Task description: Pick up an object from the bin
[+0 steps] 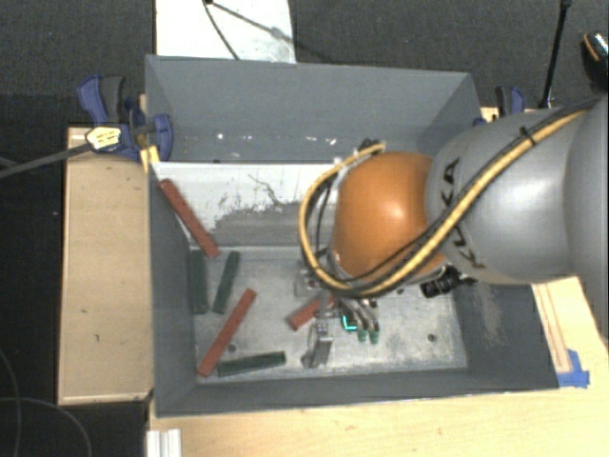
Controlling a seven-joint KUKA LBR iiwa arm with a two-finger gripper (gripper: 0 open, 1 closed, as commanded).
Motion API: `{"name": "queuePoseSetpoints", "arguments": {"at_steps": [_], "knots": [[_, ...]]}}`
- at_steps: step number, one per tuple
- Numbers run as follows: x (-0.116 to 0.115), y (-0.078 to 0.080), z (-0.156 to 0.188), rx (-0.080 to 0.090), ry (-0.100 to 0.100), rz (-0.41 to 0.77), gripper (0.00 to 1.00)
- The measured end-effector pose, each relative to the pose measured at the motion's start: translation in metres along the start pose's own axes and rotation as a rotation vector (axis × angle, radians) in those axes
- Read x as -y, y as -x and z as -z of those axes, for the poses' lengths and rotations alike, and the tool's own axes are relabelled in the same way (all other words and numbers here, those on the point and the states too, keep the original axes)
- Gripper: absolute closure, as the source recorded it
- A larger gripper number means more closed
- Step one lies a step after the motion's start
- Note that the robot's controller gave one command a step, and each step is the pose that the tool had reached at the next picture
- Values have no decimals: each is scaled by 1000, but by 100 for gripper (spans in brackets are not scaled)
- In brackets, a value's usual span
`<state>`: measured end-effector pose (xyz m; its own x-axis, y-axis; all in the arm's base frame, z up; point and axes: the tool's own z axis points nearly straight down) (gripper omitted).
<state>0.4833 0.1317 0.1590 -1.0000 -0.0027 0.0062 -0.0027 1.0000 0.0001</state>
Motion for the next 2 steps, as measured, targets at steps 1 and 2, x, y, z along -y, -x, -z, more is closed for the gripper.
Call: {"name": "queuePoseSetpoints", "arguments": {"at_steps": [1,2], "knots": [[65,57,-91,6,-2,232,0],[62,57,-88,8,0,228,100]]}}
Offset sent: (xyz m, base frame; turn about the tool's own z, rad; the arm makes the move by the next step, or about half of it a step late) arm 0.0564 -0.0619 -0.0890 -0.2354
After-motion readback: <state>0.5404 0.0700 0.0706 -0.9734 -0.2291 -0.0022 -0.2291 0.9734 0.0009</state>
